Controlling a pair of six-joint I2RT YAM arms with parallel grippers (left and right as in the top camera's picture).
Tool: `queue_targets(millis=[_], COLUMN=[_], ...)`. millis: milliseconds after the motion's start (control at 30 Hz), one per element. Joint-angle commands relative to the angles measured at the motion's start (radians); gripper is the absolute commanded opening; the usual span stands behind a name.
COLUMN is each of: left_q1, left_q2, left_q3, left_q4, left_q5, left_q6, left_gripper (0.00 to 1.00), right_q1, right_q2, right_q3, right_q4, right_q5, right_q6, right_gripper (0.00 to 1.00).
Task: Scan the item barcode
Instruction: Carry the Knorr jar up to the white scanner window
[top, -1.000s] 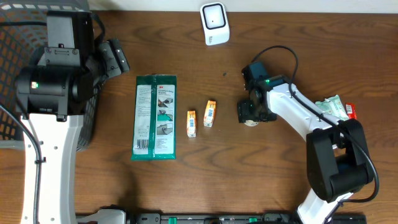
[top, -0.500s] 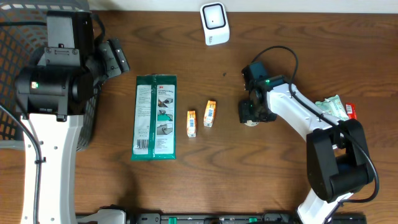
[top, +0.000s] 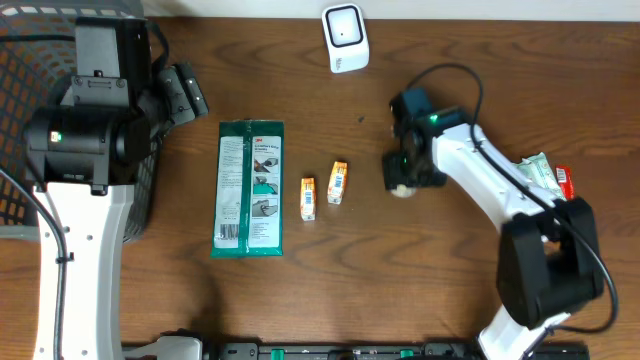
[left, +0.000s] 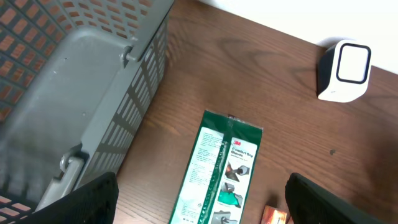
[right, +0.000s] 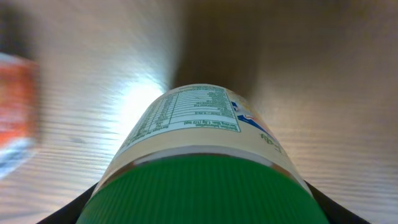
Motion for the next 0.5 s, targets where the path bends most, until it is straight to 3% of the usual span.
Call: queue_targets(millis=[0, 133, 467], left_q1=[0.003, 0.003, 0.003], left_q2=[0.003, 0.003, 0.003], left_q3=[0.0, 0.0, 0.0], left_q4=[-0.003, -0.003, -0.003], left_q5=[-0.005, -0.005, -0.005], left_q6=[0.009, 0.009, 0.009], left_gripper=[0.86, 0.86, 0.86], right_q1=[0.011, 0.011, 0.011], right_q2=[-0.127, -0.226, -0.384], right_q3=[0.104, 0.165, 0.182], right_q4=[-0.008, 0.007, 0.272], right_q5=[-0.006, -0.006, -0.022], right_q6=[-0.028, -0.038, -0.064], right_gripper=[0.01, 0.01, 0.01])
